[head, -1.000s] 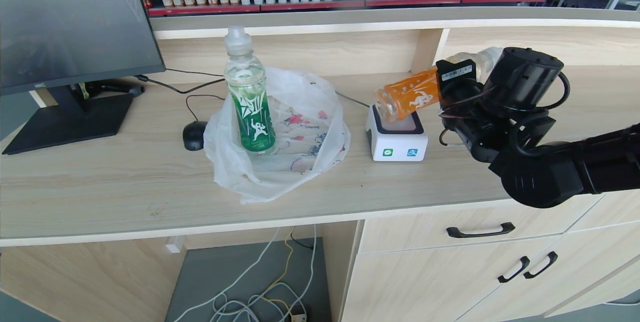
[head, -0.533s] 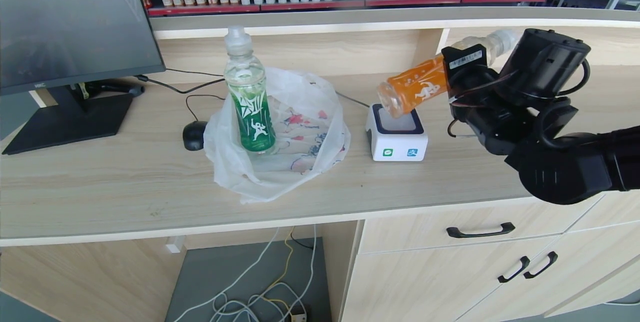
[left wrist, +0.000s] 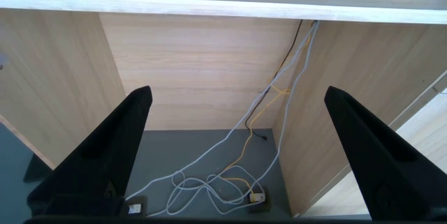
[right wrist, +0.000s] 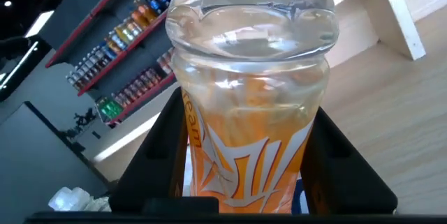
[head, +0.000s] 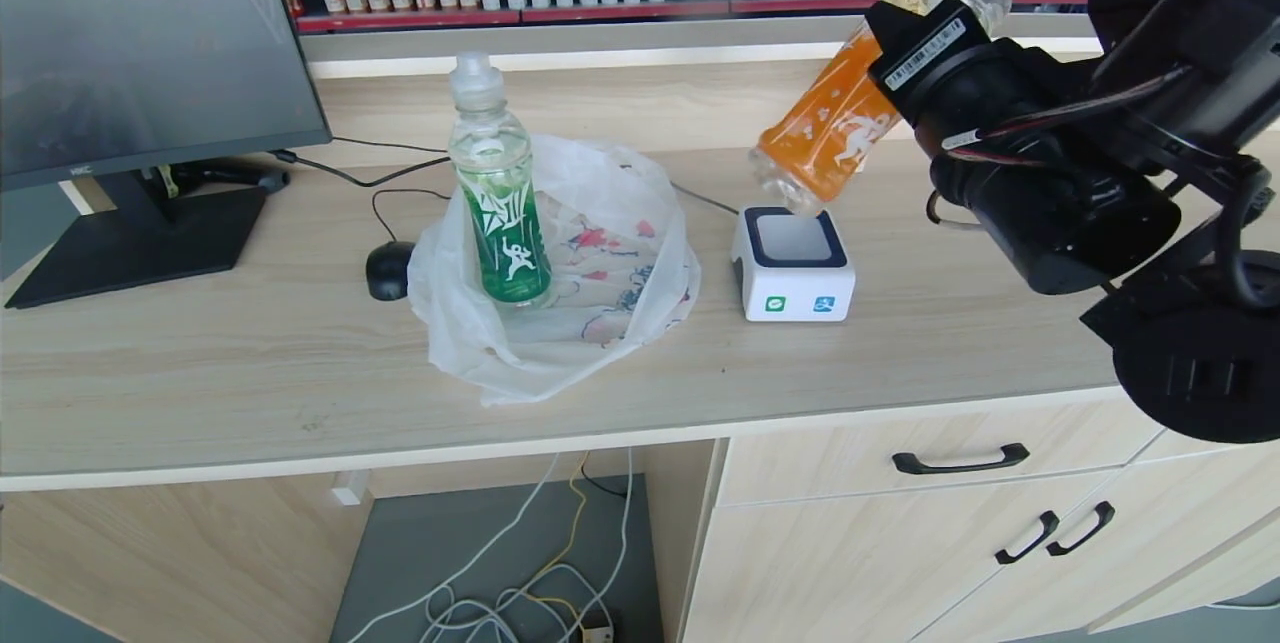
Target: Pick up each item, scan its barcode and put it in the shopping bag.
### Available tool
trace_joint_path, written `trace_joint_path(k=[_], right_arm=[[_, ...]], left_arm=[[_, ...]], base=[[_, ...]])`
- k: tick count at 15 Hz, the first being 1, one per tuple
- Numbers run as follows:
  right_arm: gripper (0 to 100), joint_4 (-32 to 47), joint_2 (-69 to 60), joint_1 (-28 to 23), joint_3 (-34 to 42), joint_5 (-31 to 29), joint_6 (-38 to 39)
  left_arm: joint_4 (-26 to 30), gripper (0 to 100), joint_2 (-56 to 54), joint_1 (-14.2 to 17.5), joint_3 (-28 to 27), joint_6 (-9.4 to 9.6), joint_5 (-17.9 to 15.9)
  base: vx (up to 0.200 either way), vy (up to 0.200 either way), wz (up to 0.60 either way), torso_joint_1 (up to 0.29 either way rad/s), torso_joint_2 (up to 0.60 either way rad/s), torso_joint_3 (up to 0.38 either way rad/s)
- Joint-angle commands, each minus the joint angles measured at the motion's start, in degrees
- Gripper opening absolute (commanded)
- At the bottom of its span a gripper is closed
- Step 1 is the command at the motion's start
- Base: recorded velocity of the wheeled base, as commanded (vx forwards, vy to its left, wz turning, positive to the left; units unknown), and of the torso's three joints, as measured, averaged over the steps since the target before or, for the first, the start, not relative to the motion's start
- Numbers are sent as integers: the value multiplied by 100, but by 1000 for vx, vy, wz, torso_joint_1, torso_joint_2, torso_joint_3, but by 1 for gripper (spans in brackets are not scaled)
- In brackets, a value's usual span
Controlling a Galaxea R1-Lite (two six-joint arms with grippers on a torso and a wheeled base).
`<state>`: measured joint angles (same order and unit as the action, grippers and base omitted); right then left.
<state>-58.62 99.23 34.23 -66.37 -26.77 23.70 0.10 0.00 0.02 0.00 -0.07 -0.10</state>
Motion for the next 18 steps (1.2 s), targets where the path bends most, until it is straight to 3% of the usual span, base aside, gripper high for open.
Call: trace_joint_path(k=[1, 4, 9, 12, 16, 18], right_arm=[[0, -211, -167, 119, 124, 102, -630], [0, -562, -229, 207, 264, 603, -1438], [0, -1942, -229, 295, 1600, 2510, -2721], [0, -2092, -158, 286, 1759, 2580, -2959], [0, -2953, 325, 251, 1987, 2589, -3319], [0, -3050, 466, 242, 1741, 2589, -3363]], left_arm=[[-1, 100, 0, 6, 0, -1, 1], [-1, 100, 0, 6, 0, -1, 1], [-1, 100, 0, 6, 0, -1, 1], [-1, 100, 0, -2, 0, -1, 1], [-1, 100, 0, -2, 0, 7, 1], [-1, 100, 0, -2, 0, -1, 1]], base=[[0, 0, 0, 0, 0, 0], [0, 0, 0, 0, 0, 0], [0, 0, 0, 0, 0, 0], [0, 0, 0, 0, 0, 0], [0, 0, 0, 0, 0, 0], [0, 0, 0, 0, 0, 0]])
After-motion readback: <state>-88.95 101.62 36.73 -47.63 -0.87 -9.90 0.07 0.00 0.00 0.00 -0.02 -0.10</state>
